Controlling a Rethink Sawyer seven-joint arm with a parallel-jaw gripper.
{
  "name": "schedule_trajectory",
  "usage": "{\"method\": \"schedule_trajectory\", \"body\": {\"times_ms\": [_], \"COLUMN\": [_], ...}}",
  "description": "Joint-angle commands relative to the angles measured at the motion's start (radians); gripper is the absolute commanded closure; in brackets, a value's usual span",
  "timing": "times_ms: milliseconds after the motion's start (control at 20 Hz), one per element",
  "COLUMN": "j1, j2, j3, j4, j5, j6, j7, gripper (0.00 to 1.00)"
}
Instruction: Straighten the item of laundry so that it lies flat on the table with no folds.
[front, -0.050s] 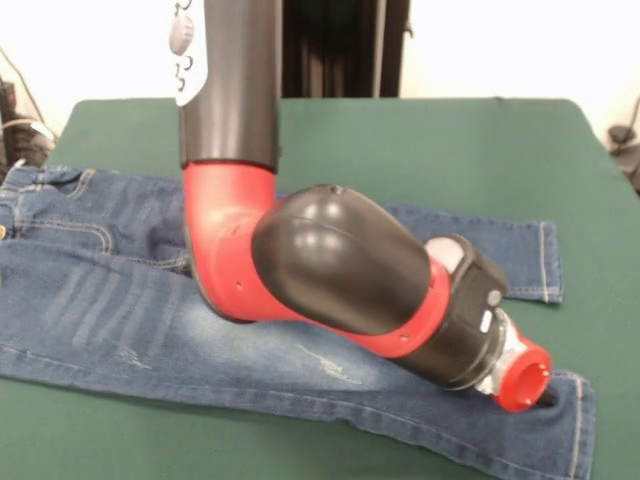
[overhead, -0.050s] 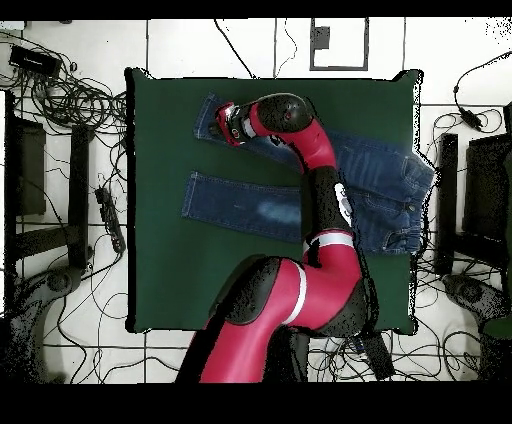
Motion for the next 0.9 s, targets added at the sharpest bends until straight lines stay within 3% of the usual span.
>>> {"method": "schedule_trajectory", "body": {"times_ms": [50,550,900], "j1": [0.136,0.133,0.115], "j2": [0.144,0.133,0.079], "j3": [0.140,0.106,0.070], "j4": [0.020,0.040,0.133], "j5": [0.048,0.077,0.069], "j6": [-0.033,0.022,-0.021], "j7": [0.107,0.096,0.096], "gripper": [1.00,1.00,1.00]}}
